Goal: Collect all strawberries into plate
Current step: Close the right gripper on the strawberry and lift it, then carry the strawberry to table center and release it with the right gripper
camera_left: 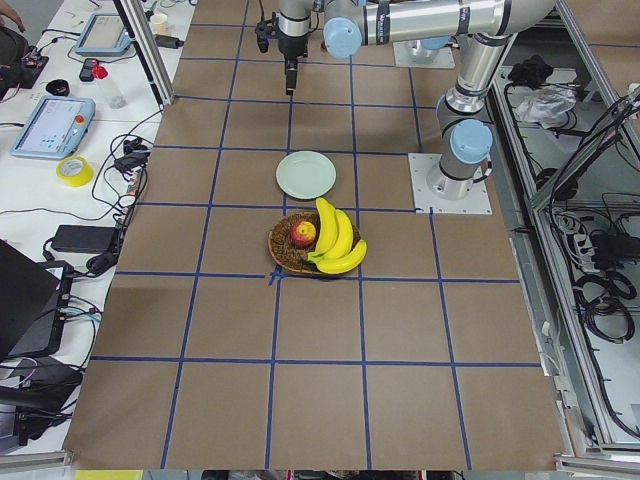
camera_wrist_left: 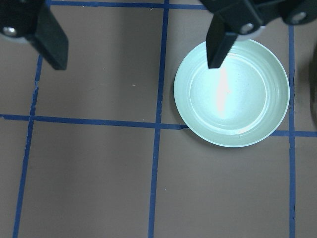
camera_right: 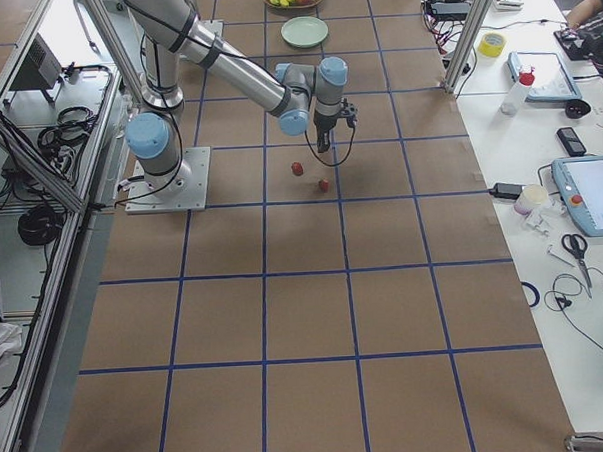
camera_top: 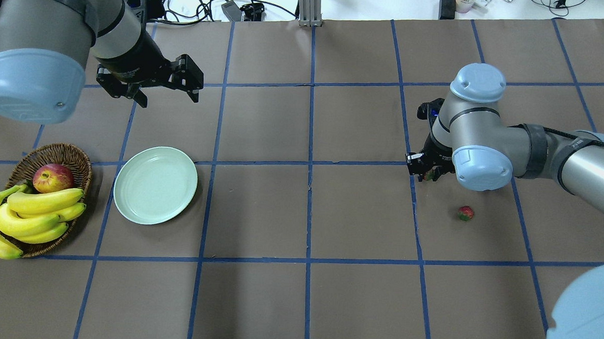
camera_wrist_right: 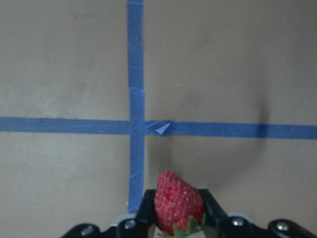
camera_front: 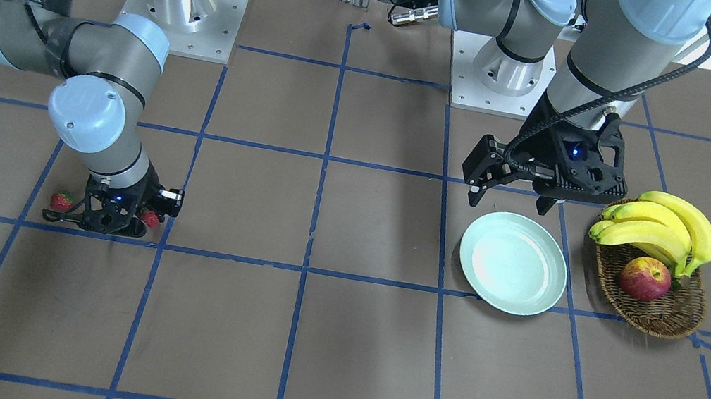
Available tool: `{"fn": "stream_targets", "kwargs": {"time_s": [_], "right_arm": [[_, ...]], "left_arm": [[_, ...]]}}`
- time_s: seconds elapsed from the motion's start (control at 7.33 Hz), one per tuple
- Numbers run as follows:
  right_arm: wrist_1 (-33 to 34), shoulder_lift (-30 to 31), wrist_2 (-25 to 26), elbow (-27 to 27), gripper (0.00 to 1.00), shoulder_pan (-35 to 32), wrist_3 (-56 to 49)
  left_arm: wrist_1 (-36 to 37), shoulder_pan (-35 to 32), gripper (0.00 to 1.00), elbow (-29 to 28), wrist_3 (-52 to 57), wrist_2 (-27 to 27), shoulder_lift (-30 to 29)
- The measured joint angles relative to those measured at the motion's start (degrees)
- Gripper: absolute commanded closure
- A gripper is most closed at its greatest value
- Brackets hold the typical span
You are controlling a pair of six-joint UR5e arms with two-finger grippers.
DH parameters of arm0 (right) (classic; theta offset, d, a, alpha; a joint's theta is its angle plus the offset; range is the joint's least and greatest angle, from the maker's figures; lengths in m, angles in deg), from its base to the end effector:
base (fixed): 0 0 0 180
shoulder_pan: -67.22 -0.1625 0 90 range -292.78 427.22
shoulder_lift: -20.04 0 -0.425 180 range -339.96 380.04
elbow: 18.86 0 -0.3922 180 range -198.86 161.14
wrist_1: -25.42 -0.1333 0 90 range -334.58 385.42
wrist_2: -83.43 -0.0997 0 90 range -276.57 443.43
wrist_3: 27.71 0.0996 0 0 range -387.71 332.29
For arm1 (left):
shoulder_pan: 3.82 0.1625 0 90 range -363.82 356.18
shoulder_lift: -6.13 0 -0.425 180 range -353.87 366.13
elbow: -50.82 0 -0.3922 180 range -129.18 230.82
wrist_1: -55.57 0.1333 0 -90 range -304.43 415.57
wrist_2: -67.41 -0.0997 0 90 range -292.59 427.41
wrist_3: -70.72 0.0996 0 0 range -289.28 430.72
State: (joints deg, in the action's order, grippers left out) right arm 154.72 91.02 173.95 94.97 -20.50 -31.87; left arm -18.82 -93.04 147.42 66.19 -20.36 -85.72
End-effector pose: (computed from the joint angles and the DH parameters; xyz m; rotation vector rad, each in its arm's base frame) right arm 0.1116 -0.5242 0.1920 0.0519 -3.1341 -0.0978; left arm -0.1302 -0.5148 0.4433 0.1395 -3.0896 0.1914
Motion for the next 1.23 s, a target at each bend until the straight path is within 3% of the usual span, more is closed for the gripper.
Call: {"fn": "stream_targets", "kwargs": {"time_s": [0.55,1.09,1.23], "right_arm": [[0.67,-0.91,-4.62,-2.07,0.80,-12.66,22.79],[0.80,-8.88,-5.97,-12.61,0.75,-23.53,41.92],[0.91,-11.01,-6.02,-15.07,0.47,-25.10,44.19]], "left_arm": [[0.03,0.52,0.00,-0.42,0.10,0.05,-0.04],[-0.13,0.66,0.00,-0.45,1.61,-0.21,0.00],[-0.50,0.62,0.00,-0.24,2.13,-0.31,0.17]]}}
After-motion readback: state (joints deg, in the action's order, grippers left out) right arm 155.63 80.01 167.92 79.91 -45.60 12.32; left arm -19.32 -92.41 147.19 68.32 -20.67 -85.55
